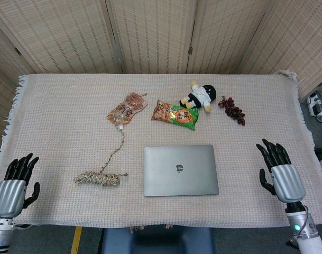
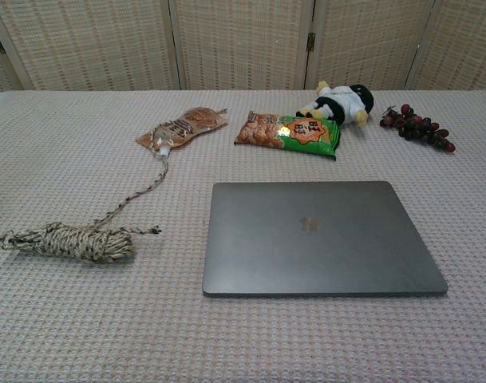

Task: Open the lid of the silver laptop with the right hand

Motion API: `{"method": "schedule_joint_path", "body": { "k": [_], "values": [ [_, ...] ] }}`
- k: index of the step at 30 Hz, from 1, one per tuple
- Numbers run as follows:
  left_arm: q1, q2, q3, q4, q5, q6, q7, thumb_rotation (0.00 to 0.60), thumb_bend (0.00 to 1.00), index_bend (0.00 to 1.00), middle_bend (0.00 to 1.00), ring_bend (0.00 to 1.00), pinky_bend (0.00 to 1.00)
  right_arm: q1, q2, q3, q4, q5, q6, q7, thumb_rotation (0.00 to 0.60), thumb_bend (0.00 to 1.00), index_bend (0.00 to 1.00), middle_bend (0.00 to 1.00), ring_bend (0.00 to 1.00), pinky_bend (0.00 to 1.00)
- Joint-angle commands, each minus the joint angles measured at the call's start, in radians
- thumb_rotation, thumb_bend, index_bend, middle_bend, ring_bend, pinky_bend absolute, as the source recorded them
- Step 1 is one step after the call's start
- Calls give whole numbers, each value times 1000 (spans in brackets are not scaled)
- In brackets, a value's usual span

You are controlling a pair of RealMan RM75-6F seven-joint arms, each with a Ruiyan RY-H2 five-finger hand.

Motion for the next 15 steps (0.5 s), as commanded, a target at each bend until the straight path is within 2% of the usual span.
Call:
{"method": "schedule_joint_path", "body": {
  "k": [1, 15],
  "values": [
    [-1, -2, 0, -1, 1, 0, 1, 600, 629, 66, 51, 13, 0, -24, -3, -4, 9, -23, 17, 9, 600, 697, 0, 0, 0, 0],
    [3, -4, 6, 6, 17, 6, -13, 600, 630, 66, 51, 13, 0, -39, -20, 11, 30, -113, -32, 9, 600, 697, 0, 0, 0, 0]
  ]
}}
